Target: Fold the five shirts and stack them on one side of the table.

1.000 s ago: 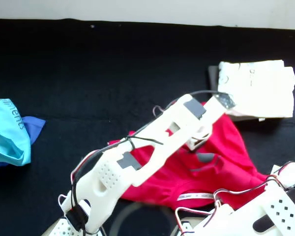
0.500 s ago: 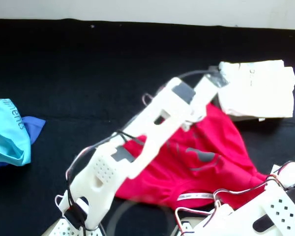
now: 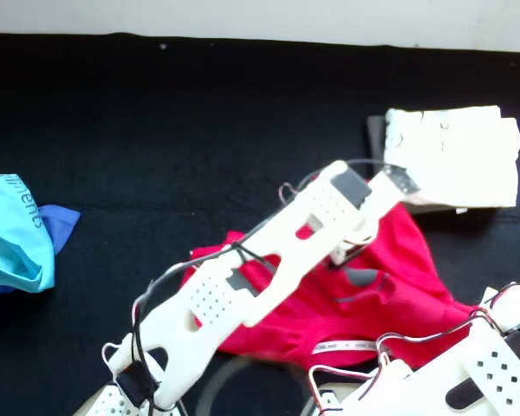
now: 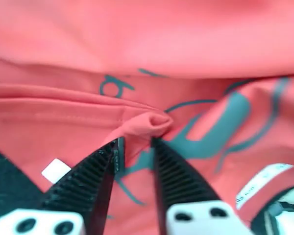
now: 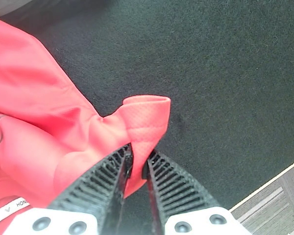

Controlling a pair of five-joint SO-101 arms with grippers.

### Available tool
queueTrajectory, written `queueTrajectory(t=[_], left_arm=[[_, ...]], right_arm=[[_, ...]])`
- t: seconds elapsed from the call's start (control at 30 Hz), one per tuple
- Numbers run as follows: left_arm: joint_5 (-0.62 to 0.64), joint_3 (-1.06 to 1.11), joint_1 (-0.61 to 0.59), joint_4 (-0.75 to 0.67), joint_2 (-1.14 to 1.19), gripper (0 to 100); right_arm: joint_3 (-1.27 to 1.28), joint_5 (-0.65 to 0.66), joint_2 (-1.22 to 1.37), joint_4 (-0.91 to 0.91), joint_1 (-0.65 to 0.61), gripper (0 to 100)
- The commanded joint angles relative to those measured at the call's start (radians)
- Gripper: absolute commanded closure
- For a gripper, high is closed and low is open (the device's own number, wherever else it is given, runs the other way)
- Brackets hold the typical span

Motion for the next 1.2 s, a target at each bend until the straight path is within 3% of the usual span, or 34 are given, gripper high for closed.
queueTrajectory(t=[0.0,0.27,0.57,0.9,0.97,1.03,1.17], left_arm=[[0.003,-0.097,-0.013,-0.011,0.022,87],[0.003,-0.289,-0.027,-0.002,0.096,87],[0.003,-0.305,-0.024,0.003,0.163,87],[0.006,-0.358,0.016,0.103,0.173,87],[0.006,-0.351,0.021,0.103,0.173,90],[0.008,-0.351,0.019,0.098,0.173,99],[0.008,-0.375,0.007,0.106,0.157,99]], right_arm=[[0.001,-0.006,0.007,-0.016,-0.008,99.3],[0.001,-0.008,0.008,-0.016,-0.008,99.3],[0.001,-0.006,0.008,-0.016,-0.008,99.3],[0.001,-0.006,0.008,-0.016,-0.008,99.3],[0.001,-0.006,0.008,-0.016,-0.008,99.3],[0.001,-0.006,0.008,-0.016,-0.008,99.3],[0.001,-0.006,0.008,-0.016,-0.008,99.3]])
